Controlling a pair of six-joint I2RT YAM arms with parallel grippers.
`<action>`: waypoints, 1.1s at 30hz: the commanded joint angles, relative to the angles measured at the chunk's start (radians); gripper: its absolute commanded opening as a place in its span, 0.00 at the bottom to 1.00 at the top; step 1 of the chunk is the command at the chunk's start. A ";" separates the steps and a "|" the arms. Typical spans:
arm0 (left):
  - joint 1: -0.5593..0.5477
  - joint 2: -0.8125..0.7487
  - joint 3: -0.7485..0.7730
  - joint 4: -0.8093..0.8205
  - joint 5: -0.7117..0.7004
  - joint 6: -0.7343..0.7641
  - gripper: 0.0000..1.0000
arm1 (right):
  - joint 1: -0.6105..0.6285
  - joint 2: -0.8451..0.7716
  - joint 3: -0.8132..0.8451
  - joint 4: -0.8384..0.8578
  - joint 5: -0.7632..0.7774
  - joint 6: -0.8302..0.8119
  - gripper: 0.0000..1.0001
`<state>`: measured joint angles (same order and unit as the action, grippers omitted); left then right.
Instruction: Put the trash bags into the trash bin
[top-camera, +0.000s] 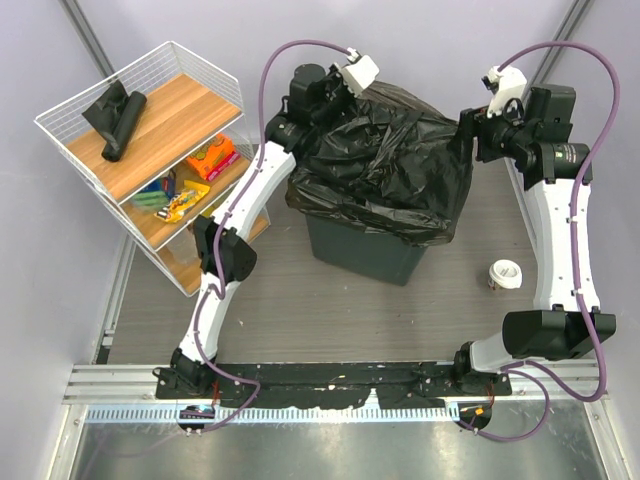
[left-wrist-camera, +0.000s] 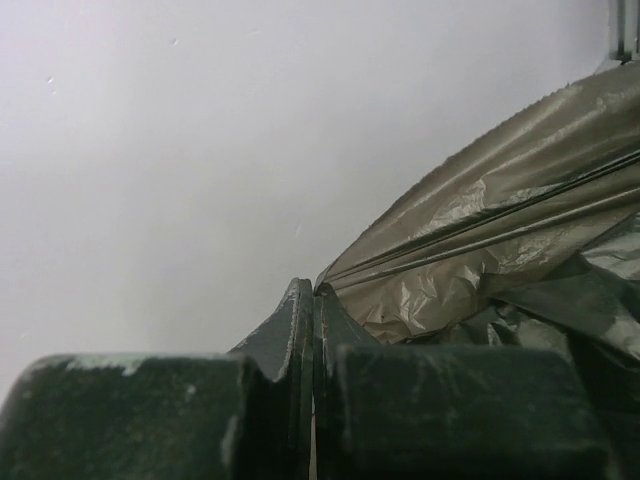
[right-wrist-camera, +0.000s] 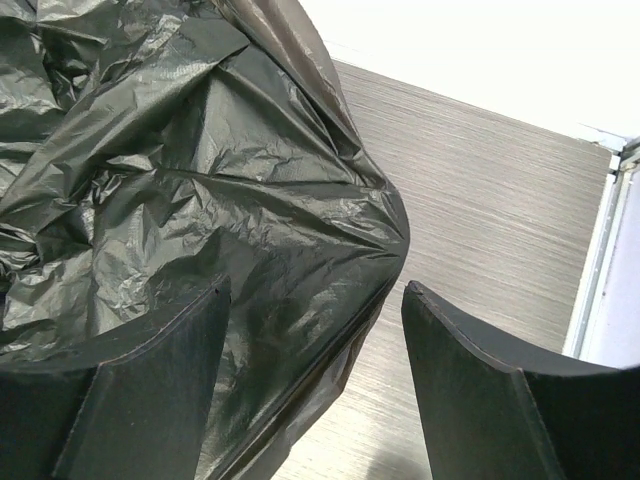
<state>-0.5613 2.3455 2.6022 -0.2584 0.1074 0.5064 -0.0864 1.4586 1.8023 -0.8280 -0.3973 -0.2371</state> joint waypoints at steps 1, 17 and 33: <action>0.035 0.006 0.047 0.068 0.015 -0.009 0.00 | -0.004 0.002 -0.007 0.050 -0.055 0.021 0.73; 0.092 0.054 0.062 0.025 0.169 -0.049 0.00 | -0.012 0.002 -0.073 0.069 -0.153 0.015 0.75; 0.147 0.054 0.027 -0.054 0.299 -0.075 0.00 | -0.110 -0.029 -0.054 0.024 -0.380 0.044 0.81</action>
<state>-0.4461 2.3806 2.6354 -0.2359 0.3645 0.4271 -0.1780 1.4685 1.7054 -0.7933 -0.6670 -0.1982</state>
